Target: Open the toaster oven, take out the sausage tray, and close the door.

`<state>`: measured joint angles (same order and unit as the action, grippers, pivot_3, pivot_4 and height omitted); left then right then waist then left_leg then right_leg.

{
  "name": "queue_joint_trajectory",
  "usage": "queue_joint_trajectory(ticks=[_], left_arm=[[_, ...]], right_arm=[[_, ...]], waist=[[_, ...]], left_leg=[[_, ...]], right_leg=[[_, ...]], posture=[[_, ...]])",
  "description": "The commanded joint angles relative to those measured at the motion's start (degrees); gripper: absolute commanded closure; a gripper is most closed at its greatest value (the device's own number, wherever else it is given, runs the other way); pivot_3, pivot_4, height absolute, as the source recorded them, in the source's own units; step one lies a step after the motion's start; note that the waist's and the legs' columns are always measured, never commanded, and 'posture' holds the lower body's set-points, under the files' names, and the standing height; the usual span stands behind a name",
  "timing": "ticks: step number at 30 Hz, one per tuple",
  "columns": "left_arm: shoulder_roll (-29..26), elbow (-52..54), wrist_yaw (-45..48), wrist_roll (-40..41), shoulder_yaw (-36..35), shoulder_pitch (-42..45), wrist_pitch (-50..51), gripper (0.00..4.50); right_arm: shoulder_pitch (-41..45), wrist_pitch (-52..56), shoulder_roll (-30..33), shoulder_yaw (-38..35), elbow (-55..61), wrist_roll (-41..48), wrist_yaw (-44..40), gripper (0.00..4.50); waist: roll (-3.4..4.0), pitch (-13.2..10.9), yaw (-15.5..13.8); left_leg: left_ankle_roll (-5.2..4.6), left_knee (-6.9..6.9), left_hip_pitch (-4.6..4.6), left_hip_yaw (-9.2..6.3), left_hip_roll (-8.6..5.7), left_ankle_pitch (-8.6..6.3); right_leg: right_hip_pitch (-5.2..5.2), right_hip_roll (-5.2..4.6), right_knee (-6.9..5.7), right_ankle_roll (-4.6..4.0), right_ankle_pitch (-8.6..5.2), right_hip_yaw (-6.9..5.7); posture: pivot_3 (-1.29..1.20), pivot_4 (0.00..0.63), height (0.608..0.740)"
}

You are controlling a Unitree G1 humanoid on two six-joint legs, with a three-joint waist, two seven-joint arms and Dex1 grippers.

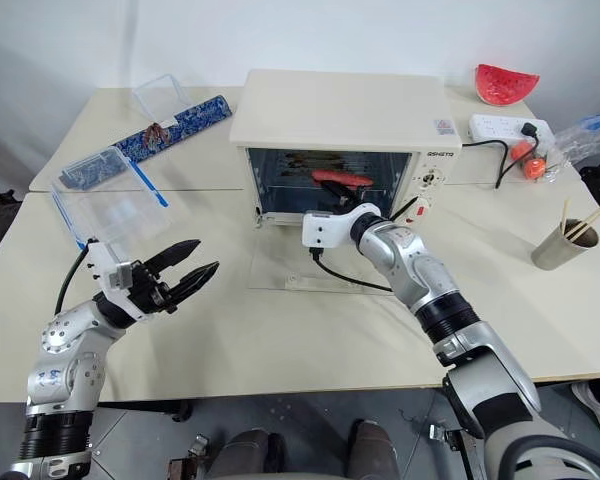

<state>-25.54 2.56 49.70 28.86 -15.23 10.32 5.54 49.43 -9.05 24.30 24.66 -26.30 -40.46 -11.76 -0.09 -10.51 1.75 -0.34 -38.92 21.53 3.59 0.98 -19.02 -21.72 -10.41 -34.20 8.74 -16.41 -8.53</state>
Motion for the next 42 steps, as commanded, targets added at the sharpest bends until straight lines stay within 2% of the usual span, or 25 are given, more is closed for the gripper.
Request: queue_joint_trajectory(ticks=[1, 9, 12, 16, 17, 25, 42], left_arm=[[-1.0, 2.2, 0.3, 1.3, -0.2, 0.6, 0.1, 1.45], [-1.3, 1.9, 0.8, 1.6, 0.1, 1.3, 0.9, 1.45], [-1.4, 1.5, 0.9, 1.6, 0.2, 1.7, 1.0, 1.45], [-1.5, 1.0, 1.1, 1.5, 0.2, 2.3, 1.1, 1.45], [-1.5, 0.9, 1.2, 1.4, 0.2, 2.4, 1.1, 1.45], [-1.7, -0.4, 1.6, 1.3, 0.2, 3.8, 1.0, 1.45], [-1.8, -4.5, 2.9, 1.0, 1.2, 8.7, 1.0, 1.45]], right_arm=[[2.2, 0.9, -0.2, -0.3, -1.0, -1.5, 2.0, 2.29], [3.7, 3.3, -1.6, -0.2, -4.6, -2.7, 2.8, 2.29], [4.6, 3.5, -2.3, -0.2, -6.1, -2.9, 3.1, 2.85], [5.7, 3.4, -2.7, 0.2, -7.7, -3.4, 4.1, 4.25], [5.8, 3.6, -2.8, 0.1, -7.9, -3.3, 4.1, 4.47], [5.8, 3.0, -2.0, 0.0, -5.6, -4.0, 3.9, 4.47], [-6.2, 6.1, 2.1, -1.8, 17.8, -2.0, -8.8, 4.47]], waist=[[0.0, 0.0, 0.0], [0.01, 0.0, 0.0], [0.01, 0.0, 0.1], [0.01, 0.0, 0.1], [0.01, 0.0, 0.2], [0.01, 0.0, 0.2], [0.01, 0.0, 0.2]], left_leg=[[0.0, 0.0, 0.0, 0.0, 0.0, 0.0], [0.0, 0.03, 0.0, 0.0, 0.0, 0.0], [0.01, 0.03, 0.0, 0.0, 0.0, 0.0], [0.01, 0.04, -0.01, 0.01, 0.01, 0.0], [0.01, 0.04, -0.01, 0.0, 0.01, 0.0], [0.01, 0.04, -0.01, 0.01, 0.01, 0.0], [0.04, 0.38, -0.02, 0.1, 0.01, 0.01]], right_leg=[[0.0, 0.0, 0.0, 0.0, 0.0, 0.0], [0.0, 0.0, 0.01, 0.0, 0.0, 0.0], [0.0, 0.01, 0.02, 0.0, 0.0, 0.0], [0.0, 0.02, 0.01, 0.0, 0.0, 0.0], [0.0, 0.01, 0.01, 0.0, 0.0, 0.0], [0.0, 0.02, 0.02, 0.0, 0.0, 0.01], [-0.13, 0.03, 0.11, 0.0, 0.0, -0.01]], posture=[[0.0, 0.15, 0.74], [0.0, 0.15, 0.74], [0.0, 0.15, 0.74], [0.0, 0.15, 0.74], [0.0, 0.15, 0.74], [0.0, 0.15, 0.74], [0.0, 0.15, 0.74]])
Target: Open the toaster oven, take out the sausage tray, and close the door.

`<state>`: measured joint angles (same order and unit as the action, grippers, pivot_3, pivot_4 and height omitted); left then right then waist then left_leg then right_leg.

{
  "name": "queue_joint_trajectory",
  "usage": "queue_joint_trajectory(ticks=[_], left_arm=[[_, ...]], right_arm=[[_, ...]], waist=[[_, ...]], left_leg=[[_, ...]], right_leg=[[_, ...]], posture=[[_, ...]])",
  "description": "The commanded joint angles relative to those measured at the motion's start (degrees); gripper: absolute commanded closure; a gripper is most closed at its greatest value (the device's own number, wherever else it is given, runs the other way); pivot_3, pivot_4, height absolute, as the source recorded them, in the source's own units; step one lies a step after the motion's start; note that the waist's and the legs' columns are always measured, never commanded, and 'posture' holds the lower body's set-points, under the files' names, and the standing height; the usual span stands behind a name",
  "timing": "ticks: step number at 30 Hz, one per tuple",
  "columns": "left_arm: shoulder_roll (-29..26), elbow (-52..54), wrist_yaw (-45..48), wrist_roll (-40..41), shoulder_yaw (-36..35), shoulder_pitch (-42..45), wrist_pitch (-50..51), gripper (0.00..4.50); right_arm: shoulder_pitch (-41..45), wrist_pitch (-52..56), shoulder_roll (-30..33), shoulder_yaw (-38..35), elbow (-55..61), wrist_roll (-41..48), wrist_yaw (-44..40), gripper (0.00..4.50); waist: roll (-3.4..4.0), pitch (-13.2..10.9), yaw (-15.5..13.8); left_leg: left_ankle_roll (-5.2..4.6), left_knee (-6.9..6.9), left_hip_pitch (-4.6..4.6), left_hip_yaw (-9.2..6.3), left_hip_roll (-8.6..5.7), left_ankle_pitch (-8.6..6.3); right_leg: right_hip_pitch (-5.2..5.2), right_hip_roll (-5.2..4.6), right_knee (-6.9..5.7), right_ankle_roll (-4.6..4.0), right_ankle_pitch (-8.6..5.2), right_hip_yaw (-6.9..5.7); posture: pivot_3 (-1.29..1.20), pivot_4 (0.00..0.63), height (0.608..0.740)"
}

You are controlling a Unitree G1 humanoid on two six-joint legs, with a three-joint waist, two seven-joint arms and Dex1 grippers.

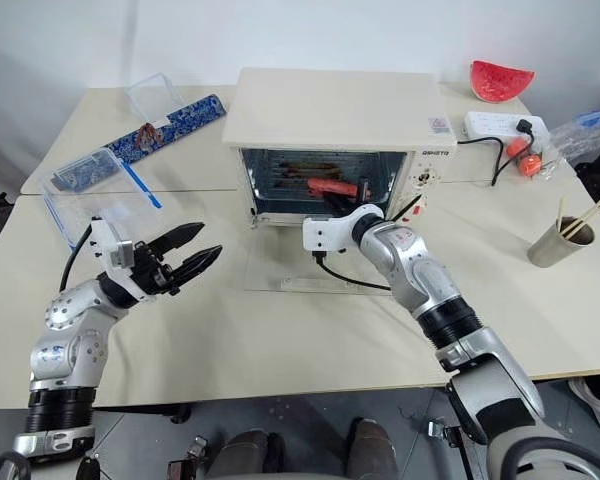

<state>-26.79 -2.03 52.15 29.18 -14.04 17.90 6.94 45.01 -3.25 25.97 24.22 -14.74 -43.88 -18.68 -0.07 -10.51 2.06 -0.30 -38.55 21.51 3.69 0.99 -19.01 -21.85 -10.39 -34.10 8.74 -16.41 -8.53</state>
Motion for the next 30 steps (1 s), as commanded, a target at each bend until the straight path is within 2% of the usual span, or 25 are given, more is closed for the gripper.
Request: queue_joint_trajectory(ticks=[1, 10, 19, 26, 27, 30], left_arm=[[-0.6, 0.0, 0.6, 0.7, 0.0, 1.2, -0.4, 1.45], [-2.2, -0.7, 1.4, 2.0, -0.8, 1.5, 1.6, 1.45], [-4.7, -1.1, 3.2, 3.0, -1.4, 1.1, 5.0, 1.45], [-6.1, -0.7, 4.0, 4.1, -1.9, 0.0, 8.2, 1.45], [-6.8, -0.5, 4.6, 5.3, -1.9, -0.4, 10.7, 1.45], [-9.6, -0.5, 4.6, 13.3, -2.9, -0.5, 26.6, 0.93]], right_arm=[[-2.6, 0.5, 0.5, -1.5, 7.5, 1.7, -2.6, 4.47], [-17.4, 2.3, 4.6, -4.9, 25.4, 2.5, -8.3, 4.47], [-30.7, 3.0, 8.3, -9.7, 37.4, 2.9, -10.5, 4.47], [-37.9, 2.9, 8.5, -11.4, 44.0, 1.7, -10.6, 4.47], [-38.4, 2.4, 8.6, -11.6, 44.5, 1.4, -10.2, 4.47], [-39.0, 0.0, 9.5, -12.6, 45.2, 0.7, -8.3, 4.5]], waist=[[0.0, 0.0, -0.1], [0.0, 0.0, -0.5], [-0.02, 0.0, -1.7], [-0.02, 0.0, -1.9], [-0.02, 0.0, -1.9], [-0.02, 0.0, -1.9]], left_leg=[[0.0, 0.01, 0.0, -0.01, 0.0, 0.0], [0.0, 0.05, -0.02, 0.03, 0.0, 0.0], [0.0, 0.01, -0.02, -0.02, -0.02, 0.0], [0.0, -0.07, -0.04, -0.01, -0.02, 0.0], [0.0, -0.08, -0.04, -0.01, -0.02, 0.0], [0.0, -0.09, -0.04, 0.0, -0.02, 0.0]], right_leg=[[0.0, 0.0, 0.0, 0.0, 0.0, 0.0], [0.02, 0.01, 0.06, 0.0, 0.0, 0.02], [0.08, 0.0, 0.12, 0.0, 0.0, 0.0], [0.13, 0.0, 0.13, 0.0, 0.0, 0.01], [0.13, 0.01, 0.13, 0.0, 0.0, 0.01], [0.13, 0.01, 0.12, 0.0, 0.0, 0.02]], posture=[[0.0, 0.15, 0.74], [0.0, 0.15, 0.74], [0.0, 0.15, 0.74], [0.0, 0.15, 0.74], [0.0, 0.15, 0.74], [0.0, 0.15, 0.74]])
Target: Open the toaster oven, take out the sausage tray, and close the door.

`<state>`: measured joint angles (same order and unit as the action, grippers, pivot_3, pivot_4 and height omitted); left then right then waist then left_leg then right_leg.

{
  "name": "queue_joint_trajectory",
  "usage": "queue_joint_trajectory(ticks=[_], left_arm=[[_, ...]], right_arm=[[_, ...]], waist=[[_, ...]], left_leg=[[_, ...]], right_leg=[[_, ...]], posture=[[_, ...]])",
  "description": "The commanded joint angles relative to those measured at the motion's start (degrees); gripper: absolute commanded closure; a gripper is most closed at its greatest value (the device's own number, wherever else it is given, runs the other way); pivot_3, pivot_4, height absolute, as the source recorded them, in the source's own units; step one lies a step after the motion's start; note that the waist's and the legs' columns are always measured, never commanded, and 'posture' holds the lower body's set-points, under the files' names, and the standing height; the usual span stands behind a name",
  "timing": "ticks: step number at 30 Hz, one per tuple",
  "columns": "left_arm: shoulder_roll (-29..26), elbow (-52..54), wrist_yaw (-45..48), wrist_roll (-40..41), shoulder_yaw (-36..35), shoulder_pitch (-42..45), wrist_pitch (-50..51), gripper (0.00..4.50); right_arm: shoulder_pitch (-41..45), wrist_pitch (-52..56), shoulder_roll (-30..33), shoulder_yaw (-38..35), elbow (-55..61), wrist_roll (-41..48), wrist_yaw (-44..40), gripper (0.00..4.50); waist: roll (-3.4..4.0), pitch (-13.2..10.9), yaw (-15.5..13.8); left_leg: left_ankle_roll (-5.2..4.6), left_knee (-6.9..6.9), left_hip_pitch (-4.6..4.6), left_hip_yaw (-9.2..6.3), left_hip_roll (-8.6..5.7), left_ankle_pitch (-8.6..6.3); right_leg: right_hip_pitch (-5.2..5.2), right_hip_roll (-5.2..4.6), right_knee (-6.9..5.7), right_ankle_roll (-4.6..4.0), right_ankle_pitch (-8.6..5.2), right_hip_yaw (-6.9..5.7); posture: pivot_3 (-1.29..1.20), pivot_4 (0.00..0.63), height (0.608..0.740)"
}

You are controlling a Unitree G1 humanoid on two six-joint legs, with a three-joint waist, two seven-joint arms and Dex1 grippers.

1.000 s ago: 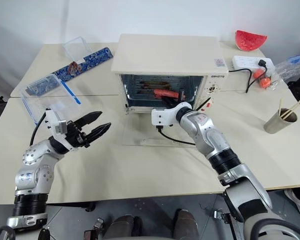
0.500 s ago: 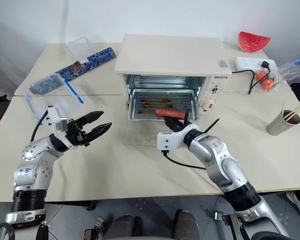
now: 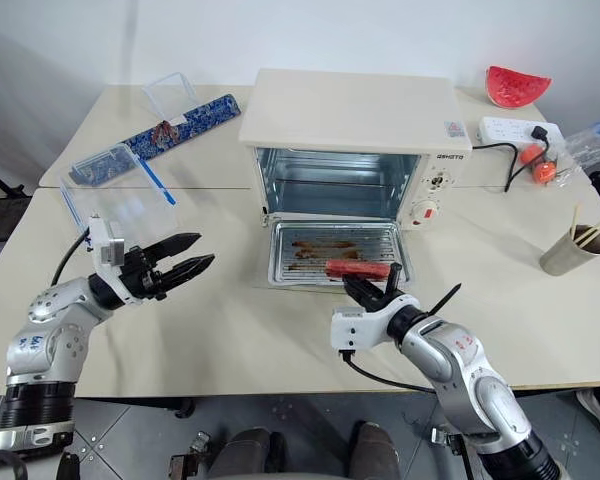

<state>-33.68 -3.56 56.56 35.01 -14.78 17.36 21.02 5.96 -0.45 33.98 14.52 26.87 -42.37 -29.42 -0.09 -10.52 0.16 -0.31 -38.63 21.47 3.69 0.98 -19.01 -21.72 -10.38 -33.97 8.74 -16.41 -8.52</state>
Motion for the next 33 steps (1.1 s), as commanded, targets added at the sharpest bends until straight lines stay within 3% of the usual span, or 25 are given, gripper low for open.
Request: queue_joint_trajectory(ticks=[1, 3, 8, 12, 22, 26, 33], left_arm=[[-3.3, 0.8, -0.3, 9.5, -2.3, 0.4, 16.7, 0.65], [-4.1, 0.7, -1.3, 13.6, -2.7, 1.6, 24.3, 0.06], [-4.2, 0.4, -8.8, 22.2, -3.5, 6.3, 43.5, 0.02], [1.1, -4.4, -21.0, 29.7, -7.8, 14.0, 58.9, 0.02], [15.2, -7.6, -43.2, 35.6, -18.2, 21.3, 70.0, 0.02], [18.5, -7.5, -48.2, 38.4, -19.8, 21.4, 71.3, 0.79], [19.9, -8.9, -57.9, 46.1, -21.4, 19.5, 71.3, 2.93]], right_arm=[[0.2, -3.6, 1.7, -3.2, 3.5, -0.7, 2.8, 4.5], [0.6, -5.4, 2.4, -3.7, 3.1, -0.7, 3.5, 4.5], [1.9, -9.9, 3.5, -4.0, 2.1, -1.1, 5.0, 4.5], [3.4, -14.0, 4.4, -3.7, 0.8, -0.5, 5.8, 4.5], [6.1, -16.9, 3.5, -2.3, 0.3, 2.6, 2.3, 4.5], [6.4, -16.4, 3.5, -1.7, 0.4, 4.5, 0.1, 4.5], [6.9, -15.3, 2.7, -2.2, 0.6, 6.9, -2.3, 4.5]], waist=[[0.0, 0.0, 0.0], [0.0, 0.0, 0.0], [-0.03, 0.0, -0.1], [-0.05, 0.0, -0.1], [-0.1, 0.0, 0.0], [-0.13, 0.0, -0.2], [-0.15, -0.1, -0.2]], left_leg=[[0.0, 0.0, 0.0, 0.0, 0.0, 0.0], [0.0, 0.01, -0.02, -0.01, 0.01, 0.0], [0.0, -0.04, -0.02, -0.07, 0.0, 0.0], [0.01, -0.13, -0.02, -0.11, 0.01, 0.0], [0.02, -0.13, -0.1, -0.1, -0.01, 0.01], [0.02, -0.17, -0.1, -0.1, -0.01, 0.01], [0.02, -0.23, -0.12, -0.12, -0.01, 0.01]], right_leg=[[-0.01, 0.0, -0.01, 0.0, 0.0, 0.0], [-0.01, 0.0, -0.02, 0.0, 0.0, 0.02], [0.03, 0.0, -0.05, 0.0, 0.0, 0.02], [0.06, 0.01, -0.09, 0.0, 0.0, 0.02], [0.14, 0.0, -0.09, 0.01, 0.0, 0.02], [0.16, 0.0, -0.1, 0.01, 0.0, 0.03], [0.18, 0.0, -0.1, 0.0, 0.0, 0.08]], posture=[[0.0, 0.15, 0.74], [0.0, 0.15, 0.74], [0.0, 0.15, 0.74], [0.0, 0.15, 0.74], [0.0, 0.15, 0.74], [0.0, 0.15, 0.74], [0.0, 0.15, 0.74]])
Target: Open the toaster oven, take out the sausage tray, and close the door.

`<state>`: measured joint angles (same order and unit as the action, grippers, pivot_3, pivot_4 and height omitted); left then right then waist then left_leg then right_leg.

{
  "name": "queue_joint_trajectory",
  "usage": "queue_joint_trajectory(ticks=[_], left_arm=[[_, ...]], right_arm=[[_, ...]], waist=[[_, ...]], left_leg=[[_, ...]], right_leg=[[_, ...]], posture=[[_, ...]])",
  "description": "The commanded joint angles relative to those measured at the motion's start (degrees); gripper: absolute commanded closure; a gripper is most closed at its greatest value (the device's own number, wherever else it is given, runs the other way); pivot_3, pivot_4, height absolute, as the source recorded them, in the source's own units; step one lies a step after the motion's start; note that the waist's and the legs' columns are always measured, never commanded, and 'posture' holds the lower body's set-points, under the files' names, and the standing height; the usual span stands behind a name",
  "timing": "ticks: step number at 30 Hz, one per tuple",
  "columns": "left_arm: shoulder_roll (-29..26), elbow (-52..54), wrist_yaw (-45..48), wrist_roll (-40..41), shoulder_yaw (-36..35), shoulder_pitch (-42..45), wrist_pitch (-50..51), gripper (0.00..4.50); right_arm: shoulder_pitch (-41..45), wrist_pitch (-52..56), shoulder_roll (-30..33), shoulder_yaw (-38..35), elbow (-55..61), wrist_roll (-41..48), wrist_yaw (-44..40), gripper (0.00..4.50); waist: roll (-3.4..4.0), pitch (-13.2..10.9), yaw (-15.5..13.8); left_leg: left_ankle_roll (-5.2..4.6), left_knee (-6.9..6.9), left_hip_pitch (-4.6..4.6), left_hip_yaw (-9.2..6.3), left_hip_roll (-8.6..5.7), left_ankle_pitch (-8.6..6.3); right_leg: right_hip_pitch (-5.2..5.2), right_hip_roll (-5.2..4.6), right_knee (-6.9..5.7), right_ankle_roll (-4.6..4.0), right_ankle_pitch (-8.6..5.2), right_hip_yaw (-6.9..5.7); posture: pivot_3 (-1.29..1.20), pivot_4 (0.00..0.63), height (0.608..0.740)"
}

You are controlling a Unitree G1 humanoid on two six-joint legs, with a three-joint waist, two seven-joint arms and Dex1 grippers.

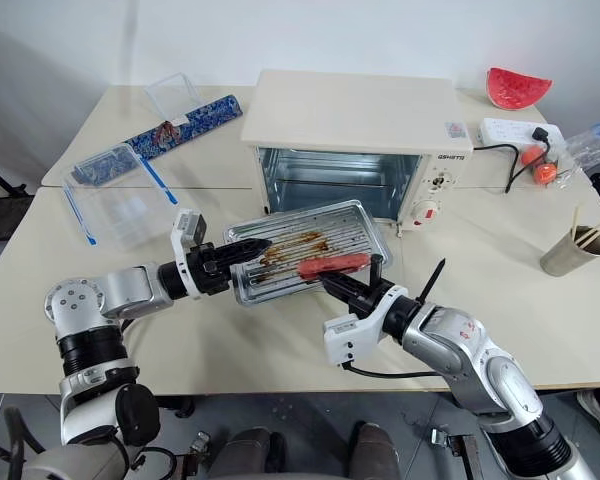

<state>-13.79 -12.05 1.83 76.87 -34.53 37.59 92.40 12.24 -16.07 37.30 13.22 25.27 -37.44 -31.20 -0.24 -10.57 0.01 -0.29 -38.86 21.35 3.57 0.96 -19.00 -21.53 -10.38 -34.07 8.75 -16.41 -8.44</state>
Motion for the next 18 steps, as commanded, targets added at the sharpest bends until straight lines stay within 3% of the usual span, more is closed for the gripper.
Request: queue_joint_trajectory(ticks=[1, 5, 8, 14, 18], left_arm=[[-0.1, -0.8, -4.1, 5.5, -1.7, -0.9, -0.1, 3.26], [-0.7, -2.2, -8.4, 11.2, -0.3, -1.8, -1.3, 4.47], [-1.5, -2.7, -11.5, 16.5, 2.0, -3.1, -3.4, 4.49], [-5.4, -2.5, -18.6, 33.0, 10.2, -7.1, -11.8, 4.5], [-9.5, -3.0, -18.0, 36.1, 12.4, -8.6, -14.5, 4.5]], right_arm=[[0.6, 0.4, -0.5, -1.0, 2.4, 2.2, -0.8, 4.5], [0.9, 0.5, -0.4, -1.1, 2.3, 3.3, -1.4, 4.5], [0.9, 0.7, -0.8, -1.3, 2.2, 4.5, -1.6, 4.5], [0.6, -0.7, -0.2, -2.2, 3.8, 12.4, -3.7, 2.82], [-4.8, -1.1, 2.8, -3.8, 6.4, 23.7, -8.2, 1.55]], waist=[[0.0, 0.0, 0.0], [-0.01, 0.0, -0.1], [-0.02, 0.0, -0.1], [-0.02, 0.0, -0.1], [-0.02, 0.0, -0.4]], left_leg=[[0.0, 0.0, 0.0, 0.0, 0.0, 0.0], [0.0, -0.01, -0.01, 0.0, -0.01, 0.0], [0.0, -0.02, -0.02, -0.01, -0.01, 0.0], [0.0, -0.01, -0.1, -0.29, -0.01, 0.0], [0.0, -0.02, -0.11, -0.37, -0.04, 0.0]], right_leg=[[0.0, 0.0, 0.0, 0.0, 0.0, 0.0], [0.0, 0.0, 0.0, 0.0, 0.0, 0.03], [0.0, 0.0, 0.0, 0.0, 0.0, 0.07], [0.0, 0.0, 0.01, 0.0, 0.0, 0.23], [0.02, 0.03, 0.0, 0.0, 0.0, 0.33]], posture=[[0.0, 0.15, 0.74], [0.0, 0.15, 0.74], [0.0, 0.15, 0.74], [0.0, 0.15, 0.74], [0.0, 0.15, 0.74]])
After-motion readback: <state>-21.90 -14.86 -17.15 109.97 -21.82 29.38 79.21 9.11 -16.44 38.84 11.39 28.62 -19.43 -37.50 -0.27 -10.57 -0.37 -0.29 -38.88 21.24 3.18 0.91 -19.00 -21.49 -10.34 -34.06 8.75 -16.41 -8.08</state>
